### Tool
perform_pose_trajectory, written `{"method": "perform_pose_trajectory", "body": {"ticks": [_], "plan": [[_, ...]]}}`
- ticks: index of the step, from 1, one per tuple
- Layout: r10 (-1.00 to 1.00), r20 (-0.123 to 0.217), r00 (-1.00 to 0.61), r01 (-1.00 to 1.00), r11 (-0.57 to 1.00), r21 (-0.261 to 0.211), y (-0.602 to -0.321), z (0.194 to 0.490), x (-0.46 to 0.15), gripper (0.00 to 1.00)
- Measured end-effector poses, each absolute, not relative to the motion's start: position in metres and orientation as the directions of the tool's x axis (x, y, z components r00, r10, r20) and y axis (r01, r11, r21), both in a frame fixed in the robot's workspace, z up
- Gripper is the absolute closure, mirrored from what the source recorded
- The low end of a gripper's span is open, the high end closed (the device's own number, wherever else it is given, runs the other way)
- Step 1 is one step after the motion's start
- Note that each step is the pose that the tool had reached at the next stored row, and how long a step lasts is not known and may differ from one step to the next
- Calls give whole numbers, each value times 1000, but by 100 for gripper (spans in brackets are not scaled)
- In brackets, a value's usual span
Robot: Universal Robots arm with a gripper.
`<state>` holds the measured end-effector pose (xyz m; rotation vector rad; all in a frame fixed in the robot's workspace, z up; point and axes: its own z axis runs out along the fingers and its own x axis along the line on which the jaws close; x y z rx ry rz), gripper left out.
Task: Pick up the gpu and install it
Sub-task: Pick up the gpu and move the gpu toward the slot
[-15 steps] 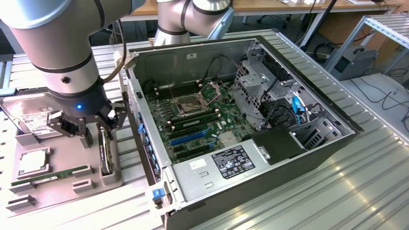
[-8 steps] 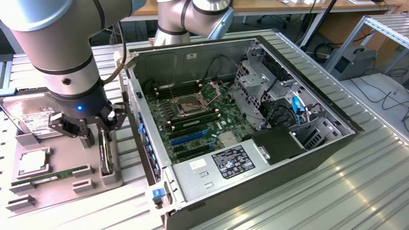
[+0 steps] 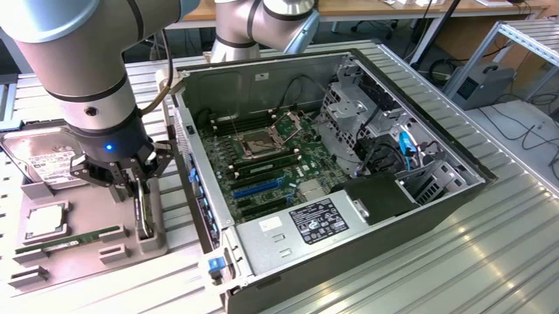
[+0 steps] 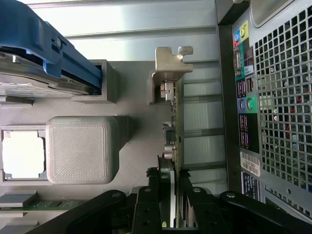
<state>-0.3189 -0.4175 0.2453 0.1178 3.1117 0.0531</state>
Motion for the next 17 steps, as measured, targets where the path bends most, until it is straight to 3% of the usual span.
{"method": "perform_pose_trajectory", "body": {"ticks": [17], "plan": [[76, -26, -997, 75, 997, 34, -417, 251, -319, 73]]}}
